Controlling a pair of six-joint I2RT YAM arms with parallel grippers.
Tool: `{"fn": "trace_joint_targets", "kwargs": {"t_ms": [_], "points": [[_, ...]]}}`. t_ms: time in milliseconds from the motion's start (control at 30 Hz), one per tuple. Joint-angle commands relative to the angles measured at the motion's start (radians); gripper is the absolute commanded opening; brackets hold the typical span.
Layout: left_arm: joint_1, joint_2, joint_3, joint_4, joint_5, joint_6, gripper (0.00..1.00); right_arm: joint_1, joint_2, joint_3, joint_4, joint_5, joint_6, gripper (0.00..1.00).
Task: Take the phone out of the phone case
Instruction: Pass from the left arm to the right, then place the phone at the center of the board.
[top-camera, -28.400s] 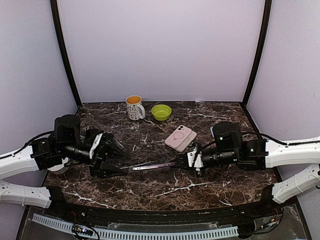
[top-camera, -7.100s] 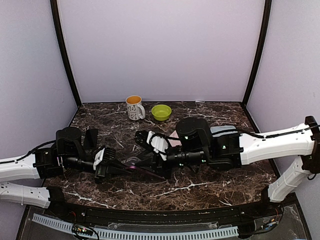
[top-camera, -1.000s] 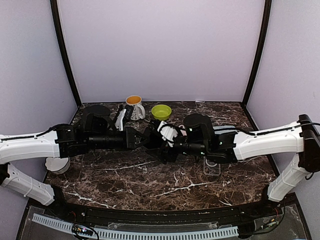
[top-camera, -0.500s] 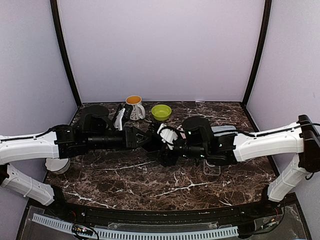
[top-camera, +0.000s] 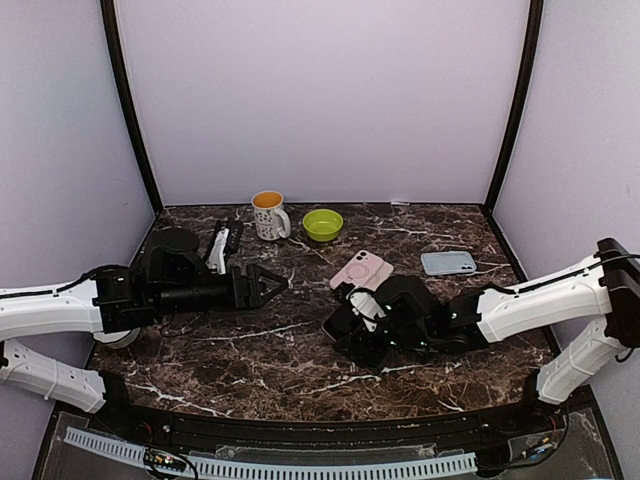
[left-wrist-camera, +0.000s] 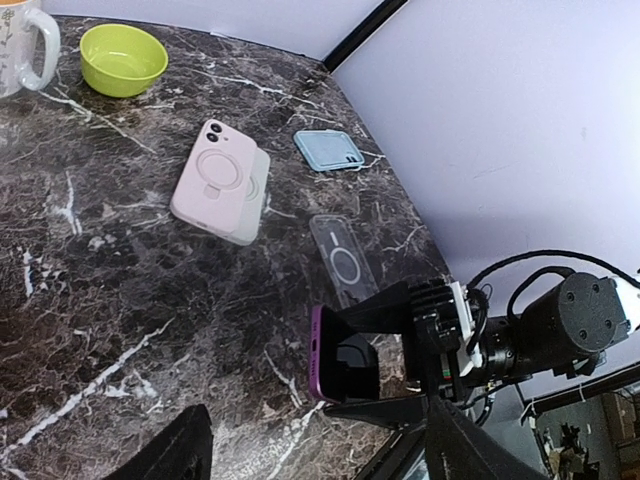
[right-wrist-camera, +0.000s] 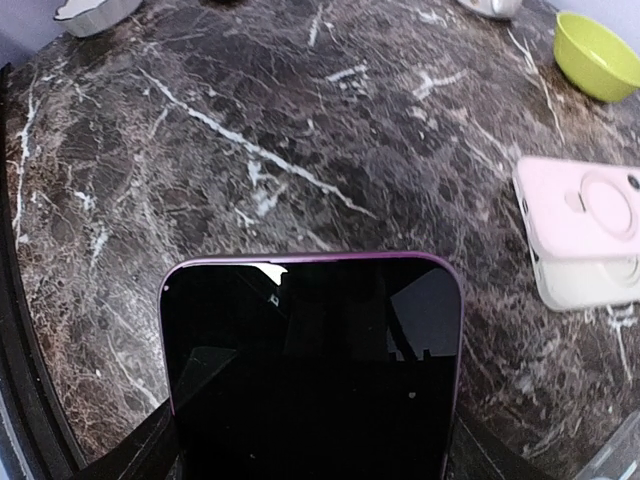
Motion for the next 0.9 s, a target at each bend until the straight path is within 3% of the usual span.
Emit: {"fn": "trace_joint_targets", "kwargs": {"t_ms": [0,333,667,867], "points": [[0.0,-0.029,-0.04,-0.031,-0.053,0.025,0.76,-0.015,0.009,-0.012,-0.033,0.064,0.141,0.5],[0.001,-0.044,-0.079,-0.031,-0.061,0.014,0.74,-0.024,0.087,-0.042,-0.044,0.13,0.19,0.54],[0.0,-0.031,-0.083,-0.032,-0.065,0.025,0.74,-0.009,0.109,-0.161,0.116,0.191,0.217,0.63],[0.0,-0.017,-0.084,-0.031,-0.072,0.039,0.74,-0.003,0.088,-0.225,0.225,0.202,0.253,0.73]]}}
